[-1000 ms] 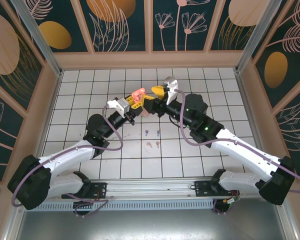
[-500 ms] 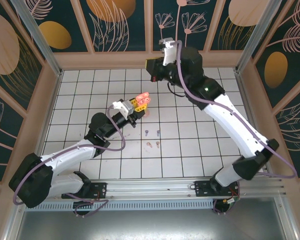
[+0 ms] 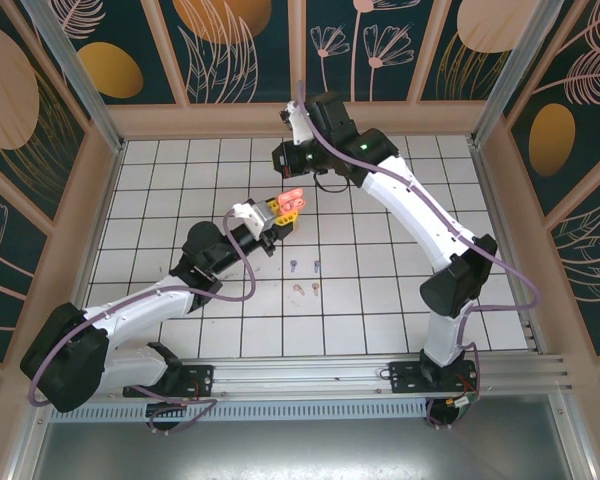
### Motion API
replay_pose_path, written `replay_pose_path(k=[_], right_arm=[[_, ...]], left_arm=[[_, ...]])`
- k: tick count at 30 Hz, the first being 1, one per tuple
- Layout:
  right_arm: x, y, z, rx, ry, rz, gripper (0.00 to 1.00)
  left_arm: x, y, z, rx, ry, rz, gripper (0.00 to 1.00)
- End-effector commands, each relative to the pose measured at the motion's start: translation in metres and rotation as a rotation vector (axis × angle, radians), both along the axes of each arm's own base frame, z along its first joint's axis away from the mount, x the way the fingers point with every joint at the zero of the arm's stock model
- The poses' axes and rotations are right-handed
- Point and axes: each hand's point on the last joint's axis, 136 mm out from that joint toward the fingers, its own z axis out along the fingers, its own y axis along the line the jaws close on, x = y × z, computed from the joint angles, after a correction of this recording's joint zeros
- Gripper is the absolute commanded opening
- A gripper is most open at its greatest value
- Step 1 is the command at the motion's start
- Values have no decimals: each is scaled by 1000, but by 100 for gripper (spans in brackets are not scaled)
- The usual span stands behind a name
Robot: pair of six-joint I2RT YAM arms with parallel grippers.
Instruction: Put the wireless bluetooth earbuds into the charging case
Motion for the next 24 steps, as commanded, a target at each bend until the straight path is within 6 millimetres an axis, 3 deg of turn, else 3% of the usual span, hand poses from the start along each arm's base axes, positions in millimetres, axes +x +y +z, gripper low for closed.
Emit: replay_pose_path(k=[1,9,13,17,20,24], right_arm=[[-28,-15,4,-5,33,19,0],[-74,-46,-12,17,63,-20,0],[-59,-82,4,63,-24,-215,0],[-39,-145,15,112,-100,-501,6],[-41,-175,1,155,-99,-602,13],[-53,-196,-33,126,-80,-668,22]], left_arm=[[1,-3,13,-12,-41,1,0],[6,-3,14,-25,-38,20,0],[9,-5,11,-37,-12,17,0],[20,-11,0,-39,62,24,0],[37,-19,-18,-39,167,45,0],[63,-38,-52,-38,365,59,0]])
